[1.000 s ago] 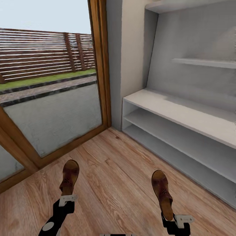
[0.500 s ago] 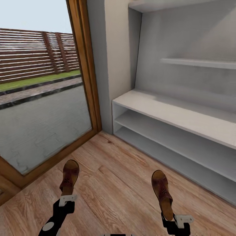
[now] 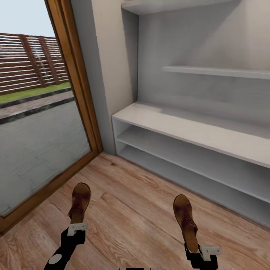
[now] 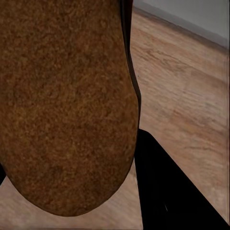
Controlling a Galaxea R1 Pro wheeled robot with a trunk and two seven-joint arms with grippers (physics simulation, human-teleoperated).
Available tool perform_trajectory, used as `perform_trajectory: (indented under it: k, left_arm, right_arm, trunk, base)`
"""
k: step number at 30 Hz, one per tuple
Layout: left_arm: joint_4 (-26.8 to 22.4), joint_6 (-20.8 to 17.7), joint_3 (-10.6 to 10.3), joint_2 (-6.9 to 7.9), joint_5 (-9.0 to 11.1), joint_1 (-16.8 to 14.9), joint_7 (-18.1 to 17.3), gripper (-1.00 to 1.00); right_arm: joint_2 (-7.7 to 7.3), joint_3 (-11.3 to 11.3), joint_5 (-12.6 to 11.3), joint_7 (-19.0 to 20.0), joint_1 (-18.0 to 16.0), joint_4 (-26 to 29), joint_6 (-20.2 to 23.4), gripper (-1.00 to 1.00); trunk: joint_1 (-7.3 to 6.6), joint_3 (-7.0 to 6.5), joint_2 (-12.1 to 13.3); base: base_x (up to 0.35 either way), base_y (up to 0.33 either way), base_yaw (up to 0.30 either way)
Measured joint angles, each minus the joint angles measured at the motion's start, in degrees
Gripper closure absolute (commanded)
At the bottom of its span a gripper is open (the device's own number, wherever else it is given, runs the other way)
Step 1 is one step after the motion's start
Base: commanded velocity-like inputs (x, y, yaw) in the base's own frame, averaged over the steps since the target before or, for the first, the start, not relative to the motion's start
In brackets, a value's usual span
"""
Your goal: Pick up the two gym shoes and the two sandals from the corridor floor and place them onto the hallstand (shoe rack) in the corridor, making sure they are on the rack and not on the floor. Arrange them so the two gym shoes are next to each other and the two sandals are next to each other.
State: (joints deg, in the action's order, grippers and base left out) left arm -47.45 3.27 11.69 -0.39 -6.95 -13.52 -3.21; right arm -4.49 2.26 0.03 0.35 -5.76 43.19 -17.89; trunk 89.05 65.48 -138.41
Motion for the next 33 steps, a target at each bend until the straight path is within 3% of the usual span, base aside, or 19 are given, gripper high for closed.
perform_trajectory:
  k: [20,33]
  left_arm:
    - [-0.1,-0.1,0.0,0.0,0.0,0.0,0.0,1.0]
    - [-0.1,0.0,0.0,0.0,0.0,0.0,0.1,1.0]
  right_arm:
    - [0.0,0.2,0.0,-0.1,0.0,0.0,0.0,1.0]
    - [0.0,0.2,0.0,-0.1,0.0,0.0,0.0,1.0]
  trunk:
    - [0.0,0.0,0.0]
    - [0.0,0.0,0.0]
  base:
    - [0.055,0.277,-0.268]
    - [0.0,0.044,-0.267]
